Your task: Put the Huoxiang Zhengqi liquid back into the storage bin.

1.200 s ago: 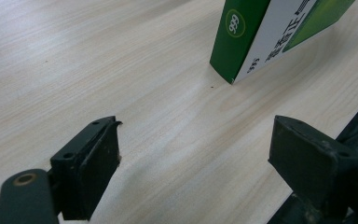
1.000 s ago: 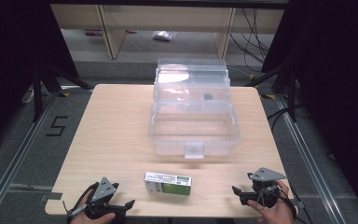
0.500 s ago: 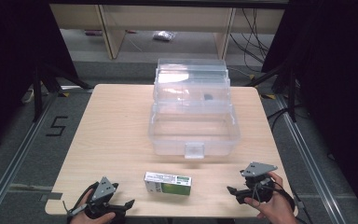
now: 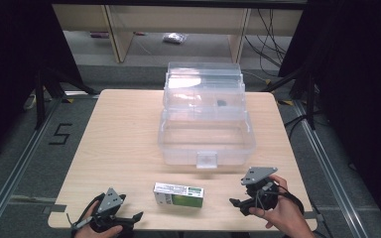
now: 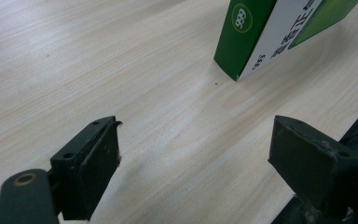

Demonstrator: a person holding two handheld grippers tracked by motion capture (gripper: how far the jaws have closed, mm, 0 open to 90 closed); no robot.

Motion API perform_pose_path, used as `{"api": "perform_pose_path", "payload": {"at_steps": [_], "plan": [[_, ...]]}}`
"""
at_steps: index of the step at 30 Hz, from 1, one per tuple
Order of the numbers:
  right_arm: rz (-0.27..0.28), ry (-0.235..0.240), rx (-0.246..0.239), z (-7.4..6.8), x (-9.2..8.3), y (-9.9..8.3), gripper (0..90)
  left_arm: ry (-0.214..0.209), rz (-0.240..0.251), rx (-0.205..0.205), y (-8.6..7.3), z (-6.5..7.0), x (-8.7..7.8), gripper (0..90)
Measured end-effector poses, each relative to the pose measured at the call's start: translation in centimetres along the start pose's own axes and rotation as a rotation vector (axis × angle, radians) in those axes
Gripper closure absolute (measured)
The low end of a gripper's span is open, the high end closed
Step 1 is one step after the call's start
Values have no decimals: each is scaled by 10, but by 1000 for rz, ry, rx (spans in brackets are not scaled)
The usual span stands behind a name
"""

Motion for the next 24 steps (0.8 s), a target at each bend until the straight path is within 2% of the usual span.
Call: {"api": "perform_pose_path", "payload": {"at_steps": [2,3,5,8,9,10,11,12,14,15,16,18,20,24], "plan": [[-2,-2,-18,-1,0,3,258,-7,-1,3,0,0,0,155],[-13,5,-21,-3,0,6,259,-8,11,-12,0,1,0,155],[-34,19,-34,-6,0,12,259,-9,3,9,1,-1,-1,155],[-42,13,-69,-11,2,20,259,-10,10,-16,0,1,0,155],[-51,20,-74,-13,2,23,259,-9,8,-12,1,0,0,155],[-55,28,-66,-16,2,26,259,-9,5,9,1,-1,-1,155],[-50,25,-104,-16,4,30,259,-9,3,0,0,0,0,155],[-50,29,-120,-18,4,32,259,-7,3,10,0,0,0,155],[-70,41,-118,-22,5,37,260,-11,12,-11,1,1,0,155],[-70,41,-118,-22,5,37,260,-11,12,-11,1,1,0,155],[-72,55,-149,-24,6,42,260,-7,6,6,0,0,0,155],[-73,57,-154,-26,7,43,261,-11,6,6,0,0,0,155],[-85,71,-167,-28,7,49,261,-14,19,-10,1,1,0,155],[-88,77,-204,-31,7,56,261,-8,5,4,1,0,0,155]]}}
Point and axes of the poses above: each handheld gripper's, and its own axes: x roughly forward along the jaws, y roughly out of its top, z roughly to its right, the point moved 1 cm from there along x, roughly forward along the jaws, and after that the axes turned 10 degrees about -z, right-handed, at the moved point
